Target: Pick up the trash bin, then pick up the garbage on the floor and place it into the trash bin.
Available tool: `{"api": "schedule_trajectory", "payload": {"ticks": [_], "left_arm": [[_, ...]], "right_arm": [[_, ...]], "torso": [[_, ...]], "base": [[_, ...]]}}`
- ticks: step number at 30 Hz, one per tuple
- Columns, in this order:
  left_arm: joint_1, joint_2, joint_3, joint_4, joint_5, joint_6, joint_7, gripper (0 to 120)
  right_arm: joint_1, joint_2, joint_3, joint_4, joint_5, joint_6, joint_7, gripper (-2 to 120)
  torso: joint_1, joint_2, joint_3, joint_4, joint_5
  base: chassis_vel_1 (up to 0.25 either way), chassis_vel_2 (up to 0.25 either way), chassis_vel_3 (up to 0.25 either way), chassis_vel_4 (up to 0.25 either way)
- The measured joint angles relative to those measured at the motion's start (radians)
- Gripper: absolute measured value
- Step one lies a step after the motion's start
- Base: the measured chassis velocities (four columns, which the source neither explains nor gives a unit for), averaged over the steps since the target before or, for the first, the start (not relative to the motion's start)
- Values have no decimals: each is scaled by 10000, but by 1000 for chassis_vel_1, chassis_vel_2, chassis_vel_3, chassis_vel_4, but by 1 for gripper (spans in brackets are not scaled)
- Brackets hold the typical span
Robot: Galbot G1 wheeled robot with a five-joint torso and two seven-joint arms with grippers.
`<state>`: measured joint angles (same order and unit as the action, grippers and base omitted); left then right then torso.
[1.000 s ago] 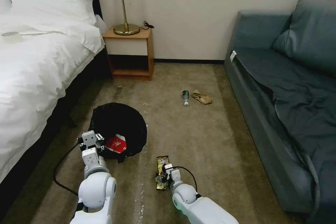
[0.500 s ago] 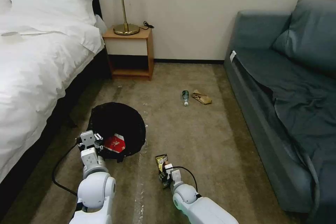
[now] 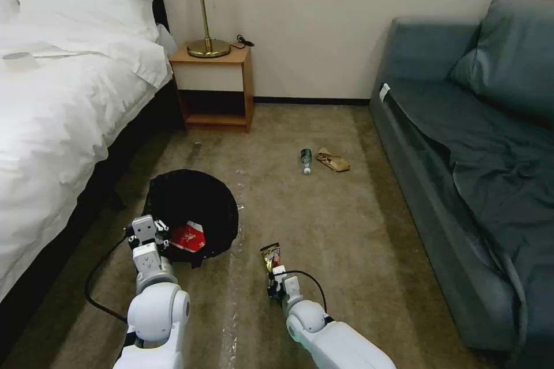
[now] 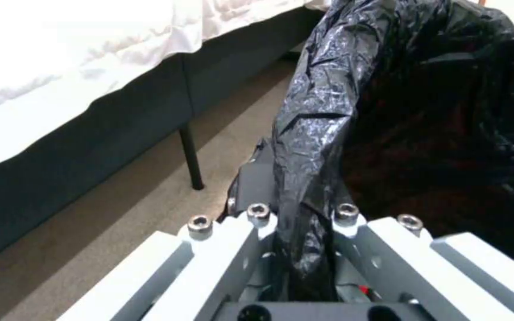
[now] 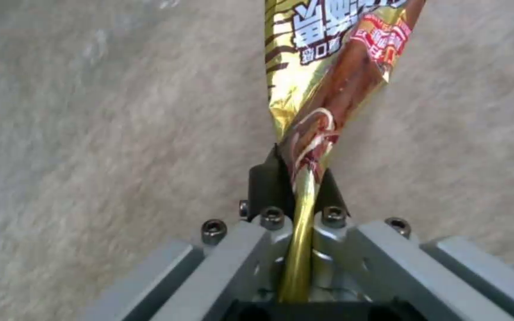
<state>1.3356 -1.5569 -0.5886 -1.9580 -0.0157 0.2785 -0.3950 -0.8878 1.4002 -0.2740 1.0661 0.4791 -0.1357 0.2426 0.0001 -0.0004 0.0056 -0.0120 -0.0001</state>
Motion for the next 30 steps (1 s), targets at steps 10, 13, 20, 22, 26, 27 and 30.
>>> {"api": "schedule_trajectory", "payload": {"ticks": [10, 13, 20, 22, 26, 27, 30], "left_arm": [[-250, 59, 31, 199, -168, -8, 24, 3], [-343, 66, 38, 242, -180, -8, 40, 3], [-496, 60, 165, 274, -200, 58, 26, 3], [-553, 17, 252, 256, -361, 157, -34, 3], [-591, 18, 244, 218, -533, 234, -106, 3], [-600, 23, 238, 197, -612, 261, -151, 3], [-627, 13, 242, 191, -687, 278, -153, 3]], "right_arm": [[1608, -162, 850, 2131, -274, 778, 688, 0], [1956, -155, 378, 2709, -679, 1137, 952, 0], [2353, -51, -904, 3628, -1025, 1319, 1285, 0], [2434, 128, -1385, 3856, -905, 1247, 1487, 0], [2495, 215, -1487, 3787, -885, 1281, 1482, 0], [2499, 239, -1505, 3751, -871, 1352, 1446, 0], [2478, 268, -1511, 3751, -764, 1446, 1406, 0]], "torso": [[0, 0, 0, 1, -2], [1, 0, 1, 1, -1], [0, 0, 0, 1, -2], [0, 0, 0, 1, -2], [1, 0, 0, 1, -2], [0, 0, 0, 1, -1], [0, 0, 0, 0, -2]], "base": [[0, 0, 0, 0], [0, 0, 0, 0], [0, 0, 0, 0], [0, 0, 0, 0], [0, 0, 0, 0], [0, 0, 0, 0], [0, 0, 0, 0]]}}
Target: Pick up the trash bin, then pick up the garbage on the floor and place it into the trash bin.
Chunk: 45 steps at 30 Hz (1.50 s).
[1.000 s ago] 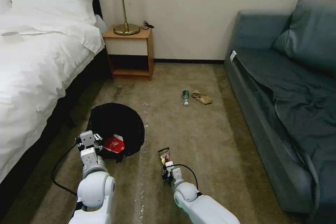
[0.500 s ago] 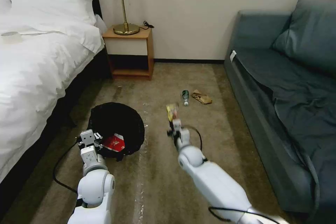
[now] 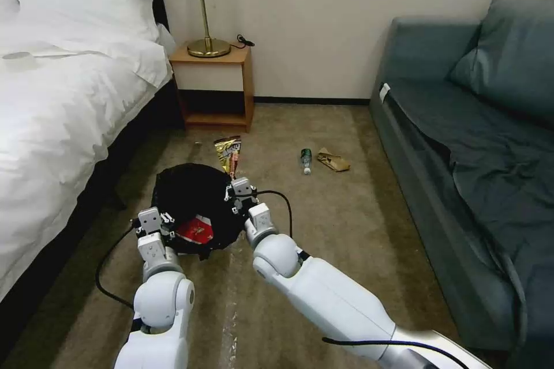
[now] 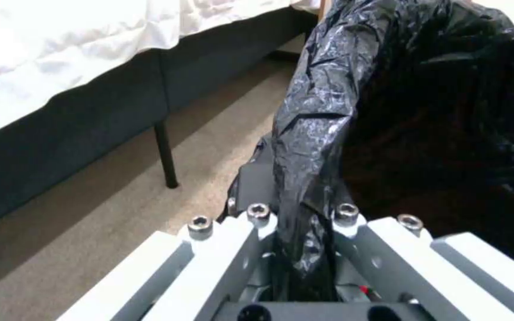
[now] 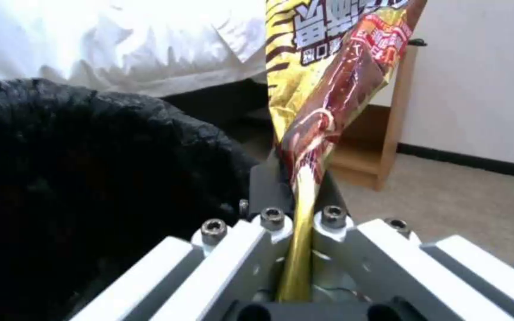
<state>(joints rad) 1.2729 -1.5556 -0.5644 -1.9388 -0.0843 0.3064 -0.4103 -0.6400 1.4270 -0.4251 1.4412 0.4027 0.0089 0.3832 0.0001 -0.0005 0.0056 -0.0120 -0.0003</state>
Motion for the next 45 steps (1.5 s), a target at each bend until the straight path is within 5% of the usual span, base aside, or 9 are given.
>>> {"api": "schedule_trajectory", "payload": {"ticks": [22, 45], "left_arm": [[-122, -199, 279, -76, -954, 498, -412, 3], [-118, -125, 235, -69, -856, 523, -406, 3]], "right_arm": [[-292, 630, -128, -505, -121, 1639, -982, 1], [-267, 556, 199, -417, -124, 1670, -1041, 91]], "torso": [[-1, 0, -1, 0, 1], [0, 0, -1, 0, 2]], "base": [[0, 0, 0, 0], [0, 0, 0, 0]]}}
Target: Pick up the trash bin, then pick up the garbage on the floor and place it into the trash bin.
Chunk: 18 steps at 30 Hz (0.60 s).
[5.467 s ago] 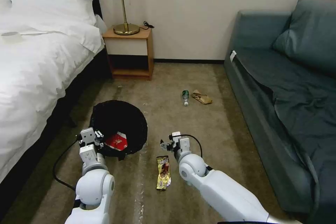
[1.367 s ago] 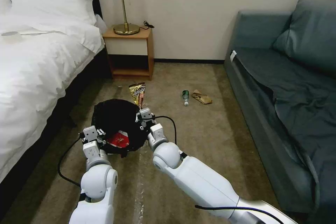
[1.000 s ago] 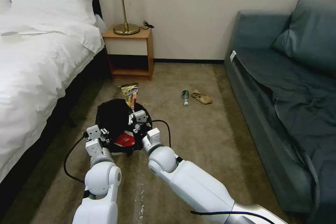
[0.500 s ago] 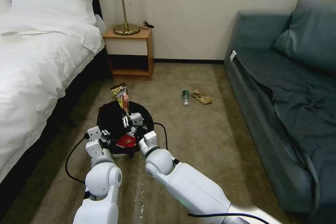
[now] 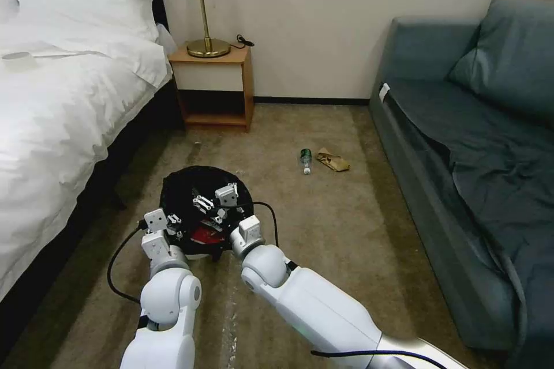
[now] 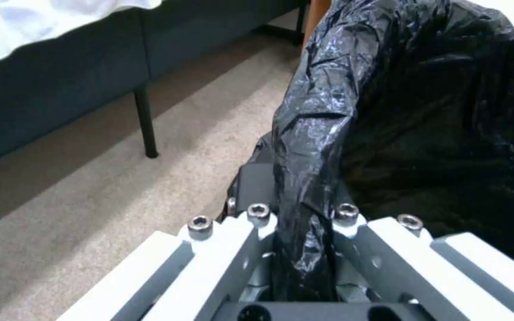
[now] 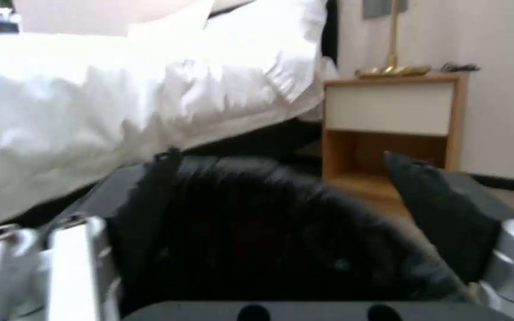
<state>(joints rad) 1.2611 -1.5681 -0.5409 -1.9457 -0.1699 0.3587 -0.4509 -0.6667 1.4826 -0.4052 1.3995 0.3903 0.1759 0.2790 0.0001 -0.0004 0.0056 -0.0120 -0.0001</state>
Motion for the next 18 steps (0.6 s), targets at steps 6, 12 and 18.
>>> {"api": "schedule_trajectory", "payload": {"ticks": [6, 12, 18], "left_arm": [[74, 111, -87, 5, 12, -8, 32, 3], [3, 413, -123, 143, -66, -131, 204, 3], [-108, 491, -86, 231, -74, -126, 260, 3]], "right_arm": [[209, -13, 1125, 76, -262, -185, 562, 99], [-546, -856, 3278, 488, -824, -384, 1070, 100], [-1800, -1249, 4703, 443, -2079, 24, 1025, 100]], "torso": [[0, 0, 1, 2, 1], [0, 0, 0, 1, 2], [0, 0, 0, 0, 5]], "base": [[0, 0, 0, 0], [0, 0, 0, 0], [0, 0, 0, 0]]}}
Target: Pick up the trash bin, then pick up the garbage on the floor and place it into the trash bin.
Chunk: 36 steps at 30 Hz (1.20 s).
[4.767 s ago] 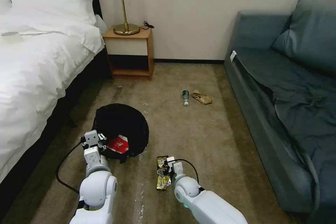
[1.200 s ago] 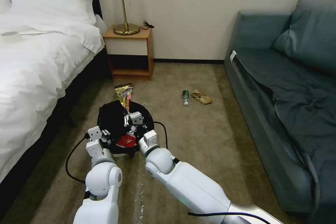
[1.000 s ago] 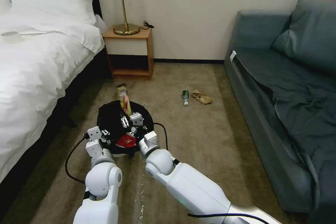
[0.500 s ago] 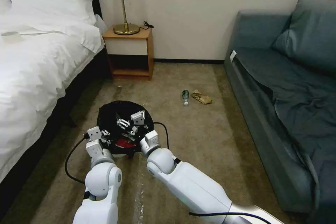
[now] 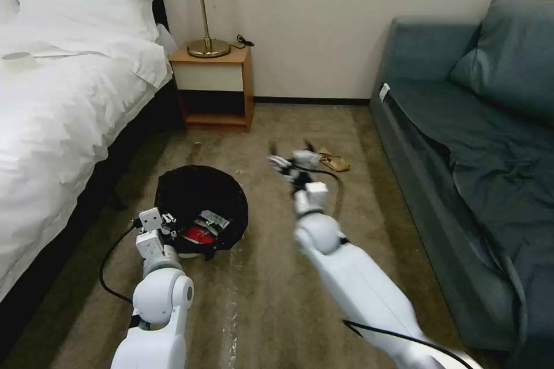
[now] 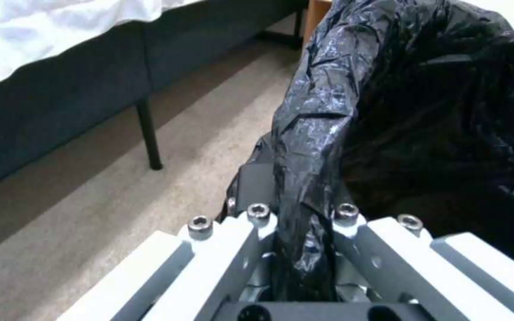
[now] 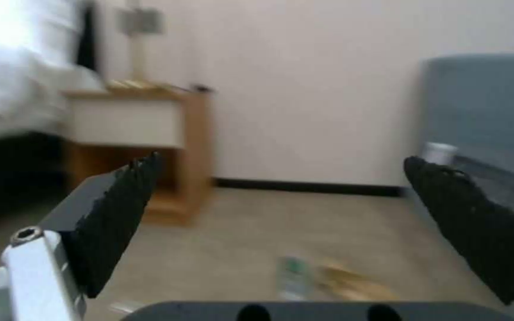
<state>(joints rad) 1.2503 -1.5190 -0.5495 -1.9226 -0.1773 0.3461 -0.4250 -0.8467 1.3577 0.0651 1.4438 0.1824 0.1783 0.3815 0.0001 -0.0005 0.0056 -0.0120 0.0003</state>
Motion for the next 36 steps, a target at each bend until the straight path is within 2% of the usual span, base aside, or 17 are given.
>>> {"api": "schedule_trajectory", "payload": {"ticks": [3, 8, 13, 20, 36], "left_arm": [[-127, 165, 24, 51, -4, 39, 55, 3], [-162, 393, 85, 80, -61, 61, 101, 3], [-128, 554, 207, 81, -71, 64, 127, 3], [2, 717, 258, 62, -72, 65, 140, 3], [110, 706, 243, -7, 35, 36, 140, 3]], "right_arm": [[-1392, -181, 1700, -37, -779, 694, -410, 100], [-2379, -189, 2492, -11, -1105, 1320, -638, 100], [-2653, -104, 2807, -30, -1486, 1677, -677, 100], [-2708, -26, 3012, -22, -1525, 1708, -793, 100], [-2663, 69, 3134, -171, -1355, 1833, -1070, 100]], "torso": [[0, 0, 0, -5, -1], [0, 1, -1, -3, -3], [0, 1, -1, -2, -4], [0, 1, -1, 0, -6], [0, 0, -1, 0, -5]], "base": [[0, 0, 0, 0], [0, 0, 0, 0], [0, 0, 0, 0], [0, 0, 0, 0], [0, 0, 0, 0]]}}
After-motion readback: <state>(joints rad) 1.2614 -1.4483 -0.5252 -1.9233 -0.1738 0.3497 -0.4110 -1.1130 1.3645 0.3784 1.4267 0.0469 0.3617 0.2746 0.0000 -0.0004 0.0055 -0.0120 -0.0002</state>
